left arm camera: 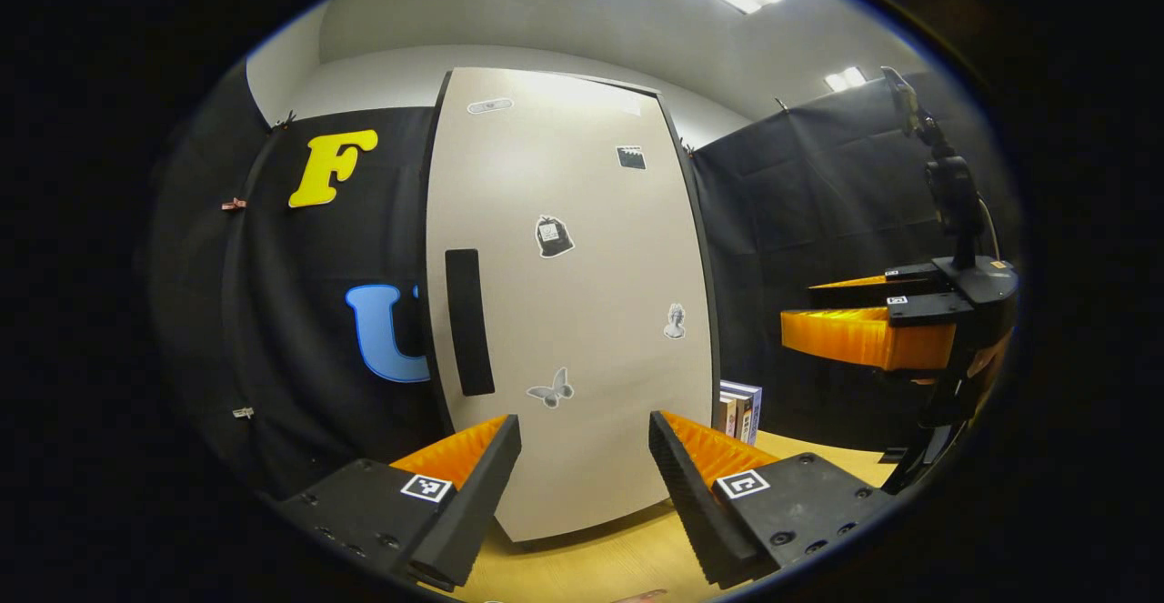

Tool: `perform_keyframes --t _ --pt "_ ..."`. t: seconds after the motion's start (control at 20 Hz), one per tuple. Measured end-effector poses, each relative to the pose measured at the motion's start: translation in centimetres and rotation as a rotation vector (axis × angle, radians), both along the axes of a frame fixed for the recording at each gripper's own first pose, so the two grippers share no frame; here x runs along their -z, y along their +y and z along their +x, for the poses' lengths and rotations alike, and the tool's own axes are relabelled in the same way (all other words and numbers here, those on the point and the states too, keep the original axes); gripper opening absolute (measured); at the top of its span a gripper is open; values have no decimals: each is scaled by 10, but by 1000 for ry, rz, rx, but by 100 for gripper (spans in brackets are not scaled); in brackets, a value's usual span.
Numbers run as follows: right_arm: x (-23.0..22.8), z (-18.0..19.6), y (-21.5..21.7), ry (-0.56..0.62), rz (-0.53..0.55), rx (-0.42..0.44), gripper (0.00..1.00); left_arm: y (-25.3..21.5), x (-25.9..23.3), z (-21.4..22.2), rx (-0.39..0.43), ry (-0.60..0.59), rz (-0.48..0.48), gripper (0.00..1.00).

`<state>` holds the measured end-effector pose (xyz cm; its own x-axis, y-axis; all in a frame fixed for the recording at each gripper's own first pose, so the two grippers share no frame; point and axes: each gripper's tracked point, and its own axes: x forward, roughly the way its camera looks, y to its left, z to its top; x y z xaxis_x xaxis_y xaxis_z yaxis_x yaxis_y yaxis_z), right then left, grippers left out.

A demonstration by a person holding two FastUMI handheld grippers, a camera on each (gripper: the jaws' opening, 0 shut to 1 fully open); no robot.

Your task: Open the cabinet door with the right hand, grasp the bottle in the cabinet with the left hand and place it on the coaster, then close the cabinet door with the right hand.

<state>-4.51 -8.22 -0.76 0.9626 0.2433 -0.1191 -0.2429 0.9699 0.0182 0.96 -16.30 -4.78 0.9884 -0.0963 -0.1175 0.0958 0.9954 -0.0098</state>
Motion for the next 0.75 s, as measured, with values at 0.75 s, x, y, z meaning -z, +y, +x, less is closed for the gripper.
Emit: perform_keyframes --t 0.75 --pt "7 6 1 3 -9 2 96 -7 8 -6 6 36 -22 90"
